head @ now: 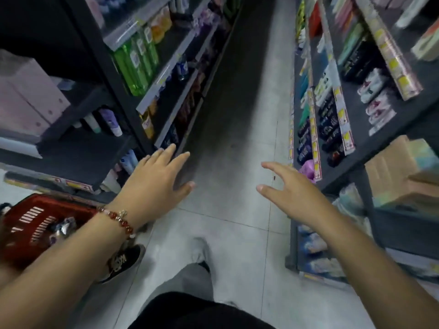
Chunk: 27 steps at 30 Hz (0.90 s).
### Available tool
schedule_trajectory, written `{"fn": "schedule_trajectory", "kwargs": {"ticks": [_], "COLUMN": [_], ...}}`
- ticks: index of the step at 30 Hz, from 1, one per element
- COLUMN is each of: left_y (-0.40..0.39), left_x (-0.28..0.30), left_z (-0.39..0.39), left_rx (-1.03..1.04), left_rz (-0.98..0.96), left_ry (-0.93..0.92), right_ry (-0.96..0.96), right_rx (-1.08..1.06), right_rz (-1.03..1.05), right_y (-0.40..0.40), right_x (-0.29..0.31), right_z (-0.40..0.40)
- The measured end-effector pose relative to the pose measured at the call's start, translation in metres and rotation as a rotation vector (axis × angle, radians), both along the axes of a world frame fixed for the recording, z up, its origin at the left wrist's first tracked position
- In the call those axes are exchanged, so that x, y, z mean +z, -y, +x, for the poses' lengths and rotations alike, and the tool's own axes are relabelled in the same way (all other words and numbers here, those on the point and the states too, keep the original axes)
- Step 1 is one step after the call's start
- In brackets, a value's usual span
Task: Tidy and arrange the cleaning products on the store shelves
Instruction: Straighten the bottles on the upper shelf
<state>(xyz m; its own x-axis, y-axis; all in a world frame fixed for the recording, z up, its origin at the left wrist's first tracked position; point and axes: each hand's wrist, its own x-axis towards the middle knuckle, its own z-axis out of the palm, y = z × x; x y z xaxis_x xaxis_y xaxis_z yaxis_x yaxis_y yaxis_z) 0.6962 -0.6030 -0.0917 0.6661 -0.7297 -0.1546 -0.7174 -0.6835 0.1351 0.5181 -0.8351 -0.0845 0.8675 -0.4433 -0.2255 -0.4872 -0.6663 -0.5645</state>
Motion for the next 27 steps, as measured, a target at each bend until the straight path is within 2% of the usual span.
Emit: {"fn": "schedule_trajectory", "kwargs": {"ticks": [7,16,22,27], "left_y": [0.136,0.341,0.459,0.562], "left_x": [-0.012,0.019,0.023,0.028], "left_z": [0.146,0.277,0.356,0.43], "left_rx": [-0.067,-0.314,-0.352,-0.29], "left_rz": [-0.05,-0.02,0.057,0.078], "left_ry": [-0.017,0.076,0.147,0.162], "right_ry": [0.033,0.071,0.103,0.083], "right_rx": [-0.055,-0.228,-0.303,-0.249], "right_rz": [-0.111,-0.165,-0.162,-0.136], "right_y": [0.109,0.254,0.364,0.479], "right_x": [0.001,0.026,0.015,0.007], "right_z": [0.137,0.239,0.309,0.385]}}
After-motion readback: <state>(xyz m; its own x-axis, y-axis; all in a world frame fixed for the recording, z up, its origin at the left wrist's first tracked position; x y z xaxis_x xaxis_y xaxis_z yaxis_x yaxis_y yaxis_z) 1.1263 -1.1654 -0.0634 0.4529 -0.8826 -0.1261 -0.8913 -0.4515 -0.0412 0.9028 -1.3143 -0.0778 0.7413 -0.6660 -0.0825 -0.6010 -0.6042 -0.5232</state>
